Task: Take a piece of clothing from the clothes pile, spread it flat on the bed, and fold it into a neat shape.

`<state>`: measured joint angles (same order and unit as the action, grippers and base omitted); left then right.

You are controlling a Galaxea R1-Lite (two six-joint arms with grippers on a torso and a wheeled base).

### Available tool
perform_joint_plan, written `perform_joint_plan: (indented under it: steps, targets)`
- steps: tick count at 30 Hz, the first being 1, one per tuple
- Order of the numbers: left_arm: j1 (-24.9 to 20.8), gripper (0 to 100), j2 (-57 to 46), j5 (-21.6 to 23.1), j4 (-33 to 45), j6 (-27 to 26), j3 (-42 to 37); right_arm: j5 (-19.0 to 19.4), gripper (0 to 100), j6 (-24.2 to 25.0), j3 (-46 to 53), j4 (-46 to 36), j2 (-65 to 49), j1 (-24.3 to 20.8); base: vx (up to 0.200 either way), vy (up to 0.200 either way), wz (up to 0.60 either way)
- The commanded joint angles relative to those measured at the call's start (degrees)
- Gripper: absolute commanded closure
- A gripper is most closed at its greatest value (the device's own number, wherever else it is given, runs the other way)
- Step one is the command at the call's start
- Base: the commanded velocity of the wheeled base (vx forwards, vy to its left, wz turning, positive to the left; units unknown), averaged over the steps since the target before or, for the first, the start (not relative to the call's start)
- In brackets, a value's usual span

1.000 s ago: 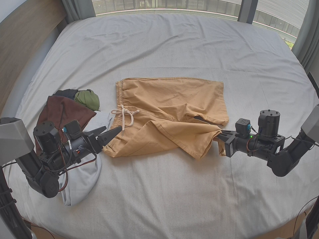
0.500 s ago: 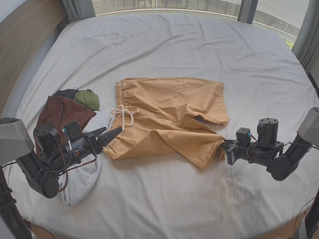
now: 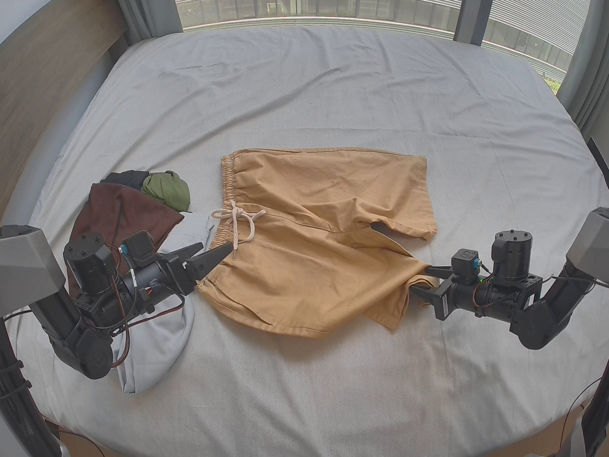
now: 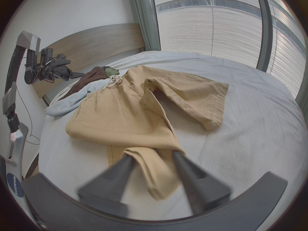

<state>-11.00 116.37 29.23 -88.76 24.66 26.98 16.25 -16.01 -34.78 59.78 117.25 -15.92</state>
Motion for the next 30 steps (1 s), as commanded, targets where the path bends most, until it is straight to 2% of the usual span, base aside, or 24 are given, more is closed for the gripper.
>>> perform_joint_plan:
  steps: [1,8,15,18,21,24,26,30]
  targets:
    - [0.0,0,0.1,0.0,0.0,0.0,0.0,0.9,0,0.1,1.3,0.2,-1.9,0.4,0.0,0.0,0.0]
    - [0.0,0,0.1,-0.1,0.0,0.0,0.0,2.3,0,0.1,3.9,0.1,-5.7,2.2,0.0,0.0,0.0]
    - [0.0,0,0.0,-0.1,0.0,0.0,0.0,3.3,0,0.9,4.9,0.2,-6.9,6.5,0.0,0.0,0.0]
    - [0.0,0,0.1,0.0,0.0,0.0,0.0,3.3,0,5.5,6.0,0.2,-6.9,7.1,0.0,0.0,0.0]
    - [0.0,0,0.1,-0.1,0.0,0.0,0.0,3.3,0,13.4,7.4,0.3,-7.0,7.2,0.0,0.0,0.0]
    - [0.0,0,0.1,-0.1,-0.1,0.0,-0.1,5.0,0,20.3,8.6,1.0,-6.9,7.9,0.0,0.0,0.0]
    - [0.0,0,0.1,-0.1,0.0,0.0,-0.2,6.7,0,22.2,9.4,2.2,-6.8,9.1,0.0,0.0,0.0]
    - [0.0,0,0.3,-0.1,0.0,0.0,-0.2,8.4,0,21.2,11.9,5.3,-6.4,9.9,0.0,0.0,0.0]
